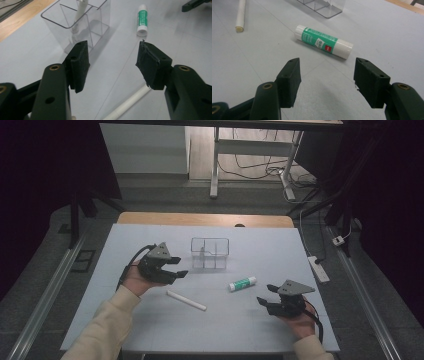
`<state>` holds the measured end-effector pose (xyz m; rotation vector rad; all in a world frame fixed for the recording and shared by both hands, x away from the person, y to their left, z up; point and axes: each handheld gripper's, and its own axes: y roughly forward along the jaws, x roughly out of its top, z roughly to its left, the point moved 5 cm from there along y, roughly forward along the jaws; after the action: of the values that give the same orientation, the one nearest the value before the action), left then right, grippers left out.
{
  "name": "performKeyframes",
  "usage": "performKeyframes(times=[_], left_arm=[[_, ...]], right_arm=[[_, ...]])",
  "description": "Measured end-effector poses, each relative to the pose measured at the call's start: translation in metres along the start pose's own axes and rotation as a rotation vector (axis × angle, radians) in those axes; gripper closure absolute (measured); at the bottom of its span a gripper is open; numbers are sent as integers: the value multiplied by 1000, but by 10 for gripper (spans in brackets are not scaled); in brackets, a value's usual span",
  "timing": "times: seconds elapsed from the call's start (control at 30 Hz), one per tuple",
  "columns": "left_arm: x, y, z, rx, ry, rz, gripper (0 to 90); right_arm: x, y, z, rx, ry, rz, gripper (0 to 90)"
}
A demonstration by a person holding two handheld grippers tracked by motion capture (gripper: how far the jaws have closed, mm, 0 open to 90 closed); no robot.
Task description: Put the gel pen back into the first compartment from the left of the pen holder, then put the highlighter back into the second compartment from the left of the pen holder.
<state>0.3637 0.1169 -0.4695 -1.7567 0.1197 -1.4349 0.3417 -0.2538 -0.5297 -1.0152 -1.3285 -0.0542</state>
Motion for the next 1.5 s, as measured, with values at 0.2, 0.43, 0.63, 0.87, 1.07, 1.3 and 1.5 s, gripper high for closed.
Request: performKeyframes(times=[0.2, 0.43, 0.63, 0.87, 1.07, 1.3, 1.5], left_arm=[[-3, 4, -5, -15, 36, 25, 415], [-8, 6, -9, -31, 69, 62, 410], [-12, 7, -11, -35, 108, 95, 407], [-21, 8, -15, -63, 177, 166, 407], [-25, 10, -17, -78, 213, 195, 396], [-26, 15, -20, -98, 237, 212, 393], [-23, 21, -31, -124, 272, 224, 389]], right_arm=[[-1, 1, -1, -3, -3, 7, 376], [-1, 1, -1, -4, -9, 13, 374], [-1, 1, -2, -5, -5, 12, 373], [-2, 2, -2, -5, -8, 23, 371], [-2, 2, -2, -5, -10, 23, 371], [-3, 1, -2, -6, -4, 28, 370], [-4, 0, -1, -11, -6, 31, 368]])
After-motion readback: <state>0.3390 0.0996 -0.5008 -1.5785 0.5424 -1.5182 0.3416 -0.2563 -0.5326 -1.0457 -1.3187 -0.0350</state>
